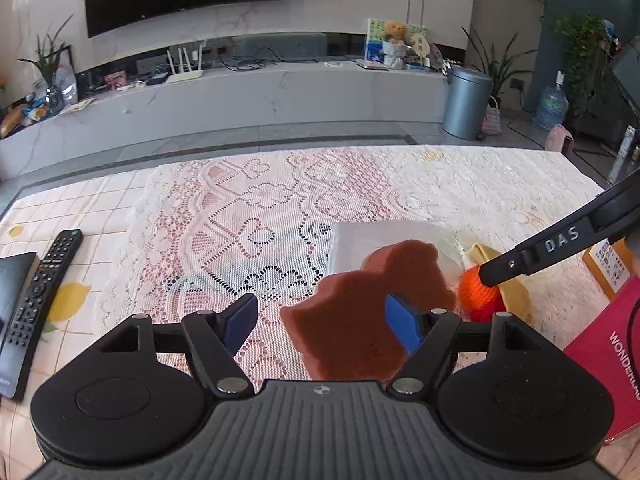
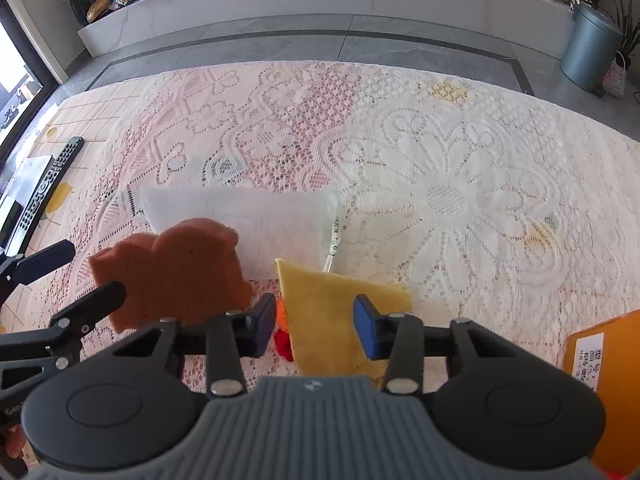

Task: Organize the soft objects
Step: 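Grasp the brown sponge with the left tool while the right grasps the yellow cloth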

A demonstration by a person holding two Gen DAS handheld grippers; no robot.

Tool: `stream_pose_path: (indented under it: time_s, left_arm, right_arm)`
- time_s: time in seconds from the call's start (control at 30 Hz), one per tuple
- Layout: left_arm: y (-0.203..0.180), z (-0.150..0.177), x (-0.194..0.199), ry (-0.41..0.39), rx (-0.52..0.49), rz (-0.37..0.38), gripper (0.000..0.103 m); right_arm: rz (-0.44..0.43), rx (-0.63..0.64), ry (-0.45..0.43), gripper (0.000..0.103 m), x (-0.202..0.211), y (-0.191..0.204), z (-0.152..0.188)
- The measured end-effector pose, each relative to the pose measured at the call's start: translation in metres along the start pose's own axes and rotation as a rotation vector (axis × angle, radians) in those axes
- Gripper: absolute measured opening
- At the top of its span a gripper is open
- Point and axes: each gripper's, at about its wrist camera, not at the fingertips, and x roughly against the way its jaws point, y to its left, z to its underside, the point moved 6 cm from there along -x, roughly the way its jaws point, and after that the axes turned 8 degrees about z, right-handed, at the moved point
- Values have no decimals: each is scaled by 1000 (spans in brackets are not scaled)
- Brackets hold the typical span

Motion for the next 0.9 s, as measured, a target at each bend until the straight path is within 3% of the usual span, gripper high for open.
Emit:
stream_pose_path:
  time_s: [0.03,0.07,0.3,0.37,0.43,0.47,0.5,0.63,0.9]
  left_arm:
    - [3,0,-4,8,4,7,87]
    - [5,1,-6,7,10,12,87]
    - [20,9,-23,30,145,104,89]
    - [21,12,-26,37,176,121,89]
    - [21,15,-30,49,215,143,89]
    - [21,16,-31,51,234,152,86]
    - [21,17,-31,50,255,160,76]
    - [17,17,-26,38,283,122,68]
    - [4,19,6,-23,319,46,47]
  right_arm:
    - [-3,-4,4,38,-2,-1,0]
    - [-7,-10,13,29,-5,-1,0]
    - [-21,-2,11,22,-5,1,2]
    - [-18,22,-2,13,-3,3,2]
    - [-9,41,-10,10,-1,4,3]
    - [-7,43,-13,10,-1,4,3]
    - [-6,41,-14,10,-1,3,3]
    - [0,32,-21,3,1,2,4]
    - [21,74,-88,3,25,6,12]
